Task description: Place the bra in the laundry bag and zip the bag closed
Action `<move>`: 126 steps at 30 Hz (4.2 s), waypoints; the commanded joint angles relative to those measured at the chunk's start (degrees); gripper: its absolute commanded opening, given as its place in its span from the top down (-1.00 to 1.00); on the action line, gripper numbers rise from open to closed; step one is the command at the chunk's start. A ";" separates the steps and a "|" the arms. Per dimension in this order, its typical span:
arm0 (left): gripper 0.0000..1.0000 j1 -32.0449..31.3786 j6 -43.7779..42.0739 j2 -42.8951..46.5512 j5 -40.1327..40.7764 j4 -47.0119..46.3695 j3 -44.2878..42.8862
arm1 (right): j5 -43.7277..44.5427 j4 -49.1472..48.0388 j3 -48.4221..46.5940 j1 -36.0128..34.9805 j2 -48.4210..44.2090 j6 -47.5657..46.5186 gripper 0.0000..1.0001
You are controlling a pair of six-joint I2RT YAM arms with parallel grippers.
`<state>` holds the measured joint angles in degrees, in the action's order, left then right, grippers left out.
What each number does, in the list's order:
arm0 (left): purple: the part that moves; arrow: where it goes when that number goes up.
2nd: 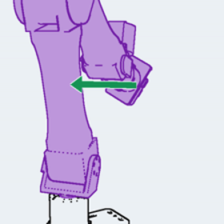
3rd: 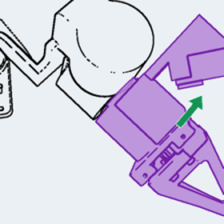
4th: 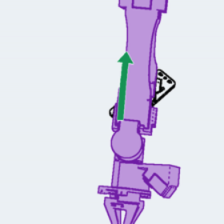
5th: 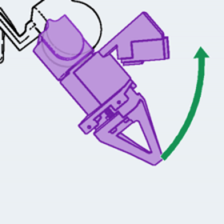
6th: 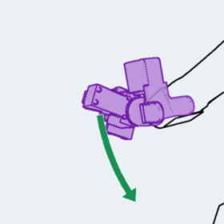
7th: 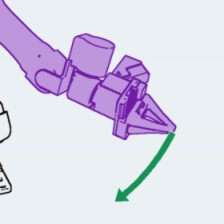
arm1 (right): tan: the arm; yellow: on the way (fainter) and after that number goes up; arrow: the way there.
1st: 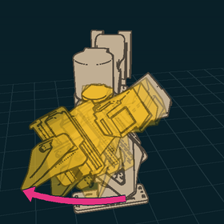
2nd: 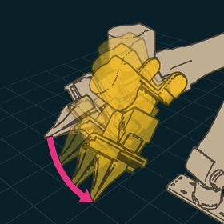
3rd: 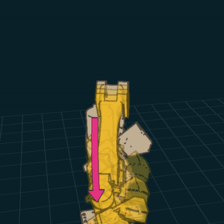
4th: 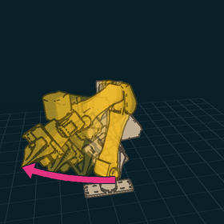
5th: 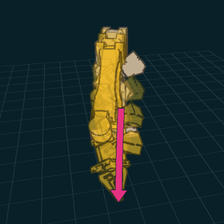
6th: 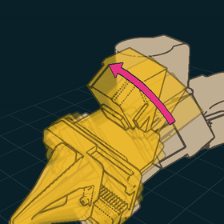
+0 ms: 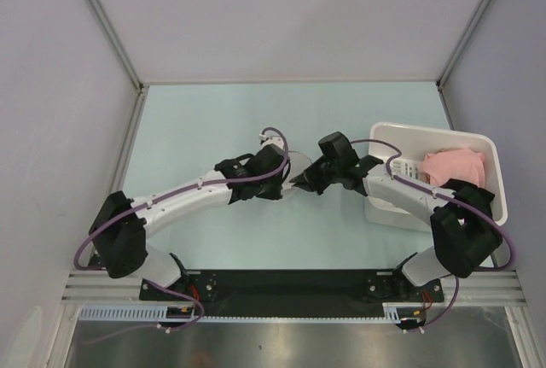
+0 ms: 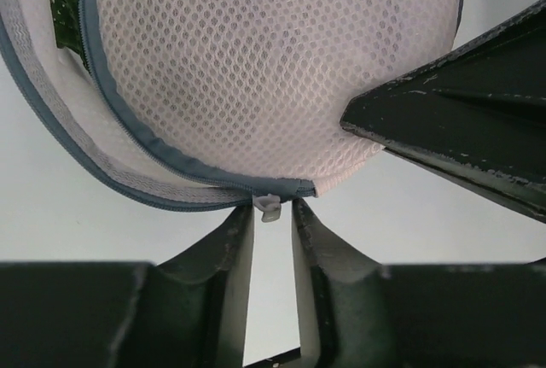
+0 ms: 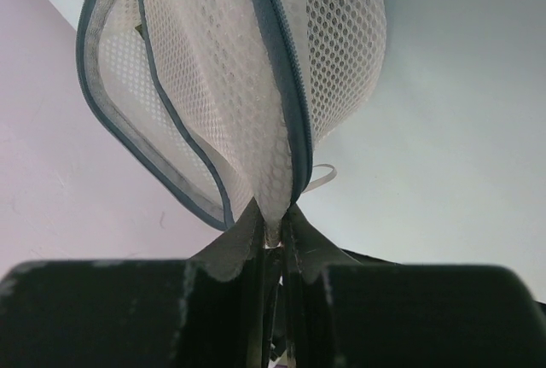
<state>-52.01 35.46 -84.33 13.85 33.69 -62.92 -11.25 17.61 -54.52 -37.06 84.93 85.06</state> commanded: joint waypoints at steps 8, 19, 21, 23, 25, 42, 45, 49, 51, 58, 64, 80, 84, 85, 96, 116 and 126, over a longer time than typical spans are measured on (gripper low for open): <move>1.00 5.15 -4.60 1.71 1.19 -0.20 -0.90 | 0.26 0.67 0.29 0.23 -1.52 -2.96 1.00; 1.00 17.46 -15.07 11.29 -10.23 -3.36 6.57 | -2.89 -1.34 0.47 4.53 -0.64 -17.88 1.00; 1.00 17.82 -16.39 12.61 -15.31 -5.99 8.24 | -3.78 -3.36 -1.54 5.41 0.85 -22.19 1.00; 1.00 17.91 -14.91 13.23 -21.91 -10.39 9.38 | -4.75 -3.19 -4.44 5.59 3.47 -29.37 1.00; 1.00 17.99 -12.71 13.23 -27.08 -14.59 10.88 | -6.40 -1.53 -10.84 5.68 6.64 -33.62 1.00; 1.00 17.21 9.27 13.85 -30.46 -31.49 18.70 | -5.80 7.20 -5.43 1.73 -6.35 -7.31 -0.26; 1.00 16.59 10.67 13.85 -30.55 -32.64 19.85 | -7.30 3.05 -2.78 1.11 -5.82 -2.19 -0.16; 1.00 15.80 11.12 14.11 -30.20 -32.73 19.94 | -3.09 0.86 -1.82 -0.03 -6.09 1.42 -0.13; 1.00 15.54 11.38 14.37 -30.19 -32.81 19.94 | -2.64 -0.55 -1.29 -0.12 -5.39 2.57 -0.11; 1.00 14.48 12.61 14.29 -30.54 -33.52 20.82 | -1.77 -2.31 -1.03 -1.96 -1.08 6.00 0.10; 1.00 14.48 11.56 13.67 -29.94 -33.26 20.47 | -1.85 -3.19 -1.37 -2.05 2.08 5.13 0.58; 1.00 32.41 -10.58 12.09 -25.71 -13.48 16.16 | -3.17 -1.69 -3.99 4.27 4.36 -23.42 1.00; 1.00 32.06 -9.45 12.52 -33.16 -17.07 16.15 | -7.02 -1.79 -12.26 5.77 9.46 -34.15 1.00; 0.99 31.80 -7.88 12.79 -34.31 -18.73 16.51 | -7.56 1.00 -14.97 6.12 11.04 -36.17 1.00; 1.00 22.67 13.84 14.82 -38.90 -38.78 25.39 | -9.21 23.71 -32.24 7.53 16.18 -37.36 -0.22; 1.00 16.15 16.57 10.77 -36.08 -40.28 22.05 | -8.01 2.52 -9.90 1.82 5.42 -15.80 0.10; 1.00 18.07 12.98 10.68 -33.98 -34.60 22.92 | -6.51 4.19 -9.73 4.88 7.71 -23.94 1.00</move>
<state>-35.29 50.98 -74.04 -21.63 -3.51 -38.39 -20.08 21.82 -63.66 -34.85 92.40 67.07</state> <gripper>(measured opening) 0.025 0.025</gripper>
